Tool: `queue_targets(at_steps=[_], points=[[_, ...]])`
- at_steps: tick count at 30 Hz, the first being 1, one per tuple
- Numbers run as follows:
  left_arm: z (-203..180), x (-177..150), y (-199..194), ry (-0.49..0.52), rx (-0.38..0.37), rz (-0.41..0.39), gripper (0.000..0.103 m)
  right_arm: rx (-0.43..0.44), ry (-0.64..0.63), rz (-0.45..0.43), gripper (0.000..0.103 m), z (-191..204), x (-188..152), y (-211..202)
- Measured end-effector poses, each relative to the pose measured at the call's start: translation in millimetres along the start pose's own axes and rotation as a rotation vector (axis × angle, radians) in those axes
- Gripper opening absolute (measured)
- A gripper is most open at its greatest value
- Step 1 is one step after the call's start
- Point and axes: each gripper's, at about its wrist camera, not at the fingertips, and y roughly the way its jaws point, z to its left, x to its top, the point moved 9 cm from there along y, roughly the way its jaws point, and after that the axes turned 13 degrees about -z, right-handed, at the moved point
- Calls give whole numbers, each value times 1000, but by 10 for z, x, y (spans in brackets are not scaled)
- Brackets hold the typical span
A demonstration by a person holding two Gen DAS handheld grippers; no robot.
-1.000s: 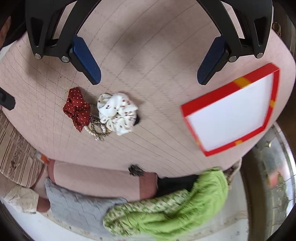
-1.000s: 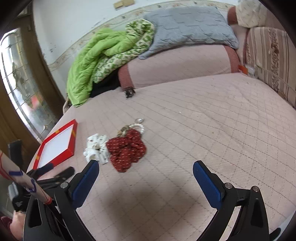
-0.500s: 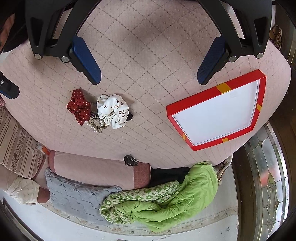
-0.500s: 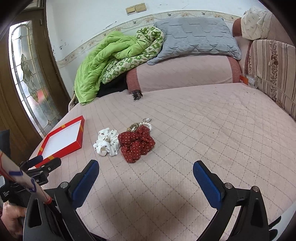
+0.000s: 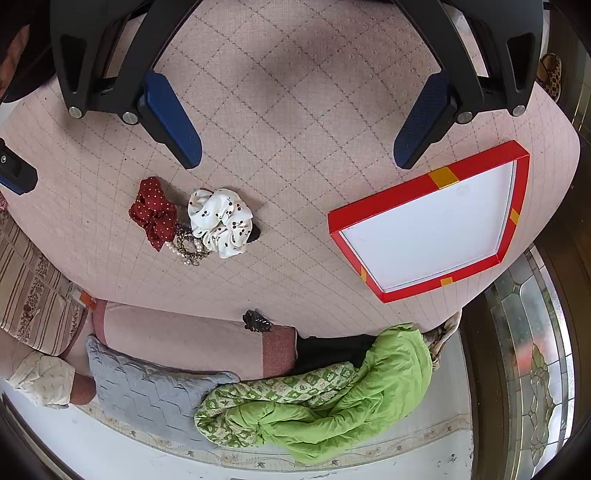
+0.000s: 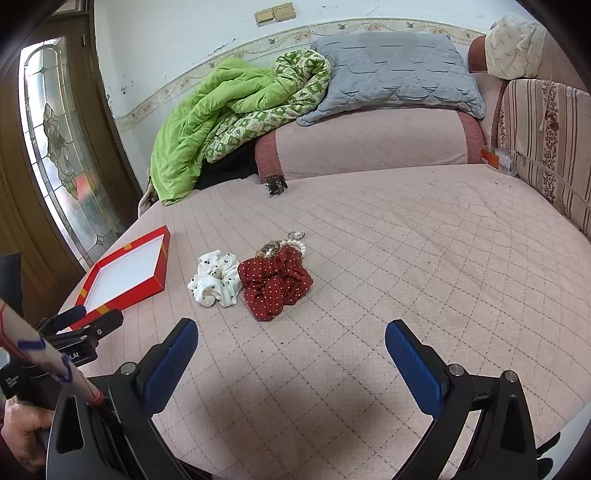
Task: Organize jewelry
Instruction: 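Move both tools toward the scrunchies beside the bracelets, then grasp the white cherry scrunchie with left tool while right tool grasps red polka-dot scrunchie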
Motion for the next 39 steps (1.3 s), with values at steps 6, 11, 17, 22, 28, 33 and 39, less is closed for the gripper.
queue_targets(at_steps=[6, 11, 17, 22, 28, 33, 39], points=[[6, -14, 13, -11, -4, 1, 103, -1, -3, 5, 103, 13, 12, 24], [10, -34, 16, -15, -9, 1, 103, -1, -8, 9, 103, 35, 10, 51], [6, -38, 24, 27, 13, -2, 103, -1, -13, 17, 103, 62, -15, 89], [-2, -63, 66, 20, 12, 19, 103, 3, -16, 28, 103, 81, -39, 142], [-42, -69, 138, 17, -16, 44, 103, 8, -13, 42, 103, 104, -69, 235], [-101, -32, 305, -6, -63, 69, 103, 20, -28, 72, 103, 175, -86, 485], [-197, -2, 620, 2, -101, 100, 103, 26, 42, 136, 103, 116, -118, 875]])
